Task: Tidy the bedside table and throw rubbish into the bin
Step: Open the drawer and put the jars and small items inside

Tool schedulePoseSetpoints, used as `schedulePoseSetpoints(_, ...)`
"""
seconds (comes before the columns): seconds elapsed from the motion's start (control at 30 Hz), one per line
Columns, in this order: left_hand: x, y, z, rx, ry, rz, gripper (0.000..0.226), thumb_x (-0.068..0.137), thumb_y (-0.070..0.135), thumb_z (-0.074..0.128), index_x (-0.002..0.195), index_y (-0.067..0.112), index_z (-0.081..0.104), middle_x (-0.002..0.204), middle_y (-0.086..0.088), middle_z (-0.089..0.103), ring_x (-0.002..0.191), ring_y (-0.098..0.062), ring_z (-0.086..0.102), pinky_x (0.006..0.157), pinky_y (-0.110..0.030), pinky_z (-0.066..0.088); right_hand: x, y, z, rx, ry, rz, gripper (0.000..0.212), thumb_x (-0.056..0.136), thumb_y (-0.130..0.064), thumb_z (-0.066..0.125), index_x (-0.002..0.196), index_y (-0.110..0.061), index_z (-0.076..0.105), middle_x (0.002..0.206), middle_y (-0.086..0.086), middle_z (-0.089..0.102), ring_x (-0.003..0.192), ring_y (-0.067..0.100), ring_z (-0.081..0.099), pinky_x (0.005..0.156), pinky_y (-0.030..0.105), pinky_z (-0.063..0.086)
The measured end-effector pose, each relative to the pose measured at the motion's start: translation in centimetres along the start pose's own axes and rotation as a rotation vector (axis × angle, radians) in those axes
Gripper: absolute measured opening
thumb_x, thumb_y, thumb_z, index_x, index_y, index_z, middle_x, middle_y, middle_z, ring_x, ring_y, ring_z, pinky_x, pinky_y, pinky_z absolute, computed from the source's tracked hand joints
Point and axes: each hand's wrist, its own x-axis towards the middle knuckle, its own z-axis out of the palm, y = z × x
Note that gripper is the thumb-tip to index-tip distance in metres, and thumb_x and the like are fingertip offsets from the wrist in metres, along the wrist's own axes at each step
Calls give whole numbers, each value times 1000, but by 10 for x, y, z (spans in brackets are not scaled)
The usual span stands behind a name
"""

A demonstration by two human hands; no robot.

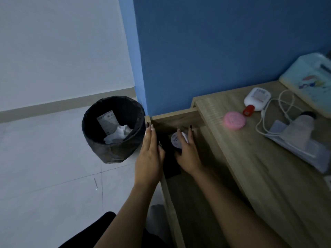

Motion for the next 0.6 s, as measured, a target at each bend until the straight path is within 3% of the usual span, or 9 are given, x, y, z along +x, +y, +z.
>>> schedulePoseSetpoints(0.07,-1,-1,1,-4,0,-10,61,98,32,32,152,28,6,161,10,5,126,-22,52,74,-32,58,-7,-16,-22,-30,75,-71,73,87,-18,62,149,-28,24,159,4,15,144,25,21,110,35,33)
schedulePoseSetpoints(0.13,-3,0,2,-13,1,-28,62,96,33,32,152,29,5,161,10,6,114,-23,59,67,-35,58,-13,-31,-51,-14,129,-137,56,88,-20,61,141,-20,42,143,7,42,130,23,42,101,29,39)
schedulePoseSetpoints(0.2,-3,1,4,-16,9,-44,62,97,31,35,151,30,5,161,10,6,111,-25,60,66,-36,58,-19,-41,-81,16,225,-154,41,86,-21,60,127,-17,57,126,9,53,112,26,54,89,33,45)
schedulePoseSetpoints(0.3,-2,6,6,-6,20,-77,63,98,29,37,151,30,4,161,11,5,110,-26,60,63,-30,53,-20,-35,-127,-60,529,-116,28,79,-27,64,106,-19,65,107,7,59,97,26,58,81,35,45)
schedulePoseSetpoints(0.37,-2,10,6,-5,18,-81,63,99,29,37,152,28,4,161,10,5,110,-26,59,62,-28,49,-18,-18,-153,-65,636,-12,33,78,-29,67,109,-18,63,109,7,56,96,26,57,77,30,41)
schedulePoseSetpoints(0.47,-1,11,6,-13,31,-82,62,98,27,39,152,26,8,161,9,7,113,-28,59,64,-28,47,-13,13,-168,-89,626,159,53,77,-37,69,122,-13,55,120,15,51,109,32,52,83,34,46)
schedulePoseSetpoints(0.6,2,10,7,-13,41,-72,62,98,26,39,152,27,8,161,9,8,119,-27,56,70,-31,51,-7,35,-160,-117,583,246,62,73,-54,64,118,-15,49,117,15,52,103,35,55,77,38,49)
